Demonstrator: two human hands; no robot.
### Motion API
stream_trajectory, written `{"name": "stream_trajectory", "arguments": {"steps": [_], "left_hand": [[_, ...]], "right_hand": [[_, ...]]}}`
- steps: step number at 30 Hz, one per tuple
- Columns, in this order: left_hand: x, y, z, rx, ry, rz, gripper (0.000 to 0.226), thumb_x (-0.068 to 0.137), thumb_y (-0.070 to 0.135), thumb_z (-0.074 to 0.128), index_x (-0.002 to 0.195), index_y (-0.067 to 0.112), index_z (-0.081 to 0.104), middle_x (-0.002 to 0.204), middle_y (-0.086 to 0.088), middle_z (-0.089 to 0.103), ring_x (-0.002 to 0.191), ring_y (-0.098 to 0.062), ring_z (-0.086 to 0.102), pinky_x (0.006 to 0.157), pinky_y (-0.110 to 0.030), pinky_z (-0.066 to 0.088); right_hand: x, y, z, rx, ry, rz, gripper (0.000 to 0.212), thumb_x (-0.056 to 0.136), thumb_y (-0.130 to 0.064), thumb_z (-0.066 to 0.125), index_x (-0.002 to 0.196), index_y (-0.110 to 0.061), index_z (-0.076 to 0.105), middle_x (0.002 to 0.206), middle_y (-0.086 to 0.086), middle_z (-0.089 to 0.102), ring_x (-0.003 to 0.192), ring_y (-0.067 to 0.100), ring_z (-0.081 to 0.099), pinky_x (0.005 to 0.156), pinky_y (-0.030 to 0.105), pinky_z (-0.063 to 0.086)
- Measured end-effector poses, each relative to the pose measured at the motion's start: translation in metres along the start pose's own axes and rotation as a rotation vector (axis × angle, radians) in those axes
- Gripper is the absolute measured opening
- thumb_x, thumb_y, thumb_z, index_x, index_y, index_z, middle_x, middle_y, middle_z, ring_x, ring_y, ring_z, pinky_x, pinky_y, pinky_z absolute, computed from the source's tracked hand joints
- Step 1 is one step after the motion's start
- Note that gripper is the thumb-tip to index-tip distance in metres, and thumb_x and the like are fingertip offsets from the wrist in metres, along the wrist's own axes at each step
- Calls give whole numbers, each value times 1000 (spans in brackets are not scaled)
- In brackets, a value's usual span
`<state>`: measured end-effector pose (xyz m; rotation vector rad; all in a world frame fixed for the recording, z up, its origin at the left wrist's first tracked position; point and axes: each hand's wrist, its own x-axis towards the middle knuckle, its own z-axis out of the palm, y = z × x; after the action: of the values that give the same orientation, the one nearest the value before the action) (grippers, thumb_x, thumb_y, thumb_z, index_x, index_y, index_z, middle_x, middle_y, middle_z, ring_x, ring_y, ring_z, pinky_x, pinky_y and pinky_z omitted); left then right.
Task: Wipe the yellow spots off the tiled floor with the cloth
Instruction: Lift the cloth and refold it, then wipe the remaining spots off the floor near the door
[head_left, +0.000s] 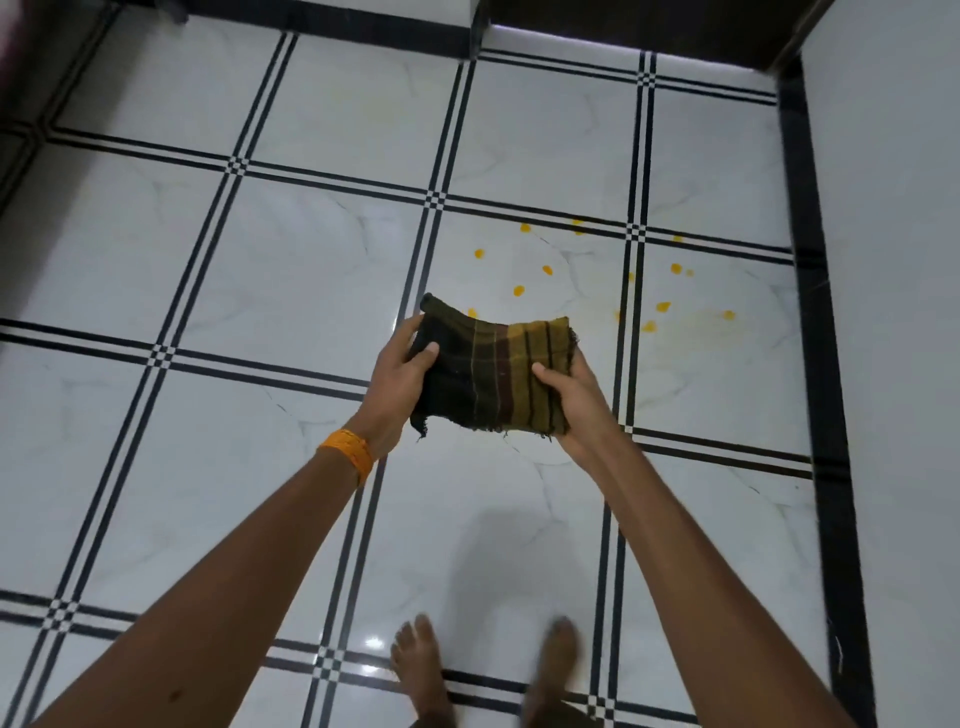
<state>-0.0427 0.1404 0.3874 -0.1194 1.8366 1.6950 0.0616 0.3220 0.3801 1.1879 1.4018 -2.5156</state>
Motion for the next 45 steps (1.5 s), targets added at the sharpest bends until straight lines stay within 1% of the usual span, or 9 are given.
{"name": "stream_trajectory", "arguments": {"steps": [8,13,16,23,29,32,35,40,45], "left_hand": [[48,-3,-77,134,19,-39,31,105,9,47,134,20,54,115,-7,70,105,-24,70,75,-31,63],[106,-60,-112,135,45,-83,31,105,12,47,135,22,53,110,-5,70,99,-19,71,73,-30,63],[144,-104,-130,154,22,-127,33,105,10,45,136,22,52,110,-4,69,99,-18,70,70,-25,62],[246,-191,-167,226,-103,-107,46,103,3,43,139,29,49,118,-10,65,108,-25,65,86,-35,60],[327,-265,-186,134,-135,-75,47,103,3,45,141,30,48,114,-6,67,104,-20,68,74,-24,60],[372,-311,-188,137,-67,-104,50,104,24,53,150,27,35,121,-8,63,117,-26,63,92,-38,57],[400,-355,-192,511,102,-1,60,102,36,56,153,15,32,146,-15,45,135,-33,47,110,-44,42],[441,-387,-200,998,156,519,44,99,18,52,141,4,47,148,-18,47,138,-35,41,111,-54,39],[496,-391,-206,1279,92,594,60,106,35,33,157,7,21,168,-15,13,156,-33,6,125,-54,9]], "right_hand": [[48,27,69,-277,41,1,43,107,-5,46,114,-46,57,118,-9,68,110,9,67,100,41,56],[110,81,86,-352,28,17,38,109,-9,43,123,-43,54,116,-16,65,109,2,64,86,22,57],[150,128,94,-396,70,29,41,109,-7,42,124,-43,53,119,-14,64,116,10,63,96,32,57],[242,208,98,-416,201,5,46,107,1,40,122,-41,51,111,-17,62,107,6,62,78,16,54],[336,275,84,-381,295,-123,58,103,7,40,144,-32,52,121,-4,66,109,9,67,86,25,60],[381,305,67,-533,410,-181,56,105,-9,50,153,-34,40,134,3,59,124,19,60,98,33,54],[413,334,62,-957,592,-290,59,103,-23,57,157,-21,33,151,14,46,139,30,45,114,42,41],[474,388,105,-1519,374,-460,59,104,-42,48,158,-25,33,163,16,32,153,36,21,124,57,20],[509,407,91,-1709,420,-519,68,102,-68,22,163,-37,17,173,6,9,159,32,3,124,62,4]]}}
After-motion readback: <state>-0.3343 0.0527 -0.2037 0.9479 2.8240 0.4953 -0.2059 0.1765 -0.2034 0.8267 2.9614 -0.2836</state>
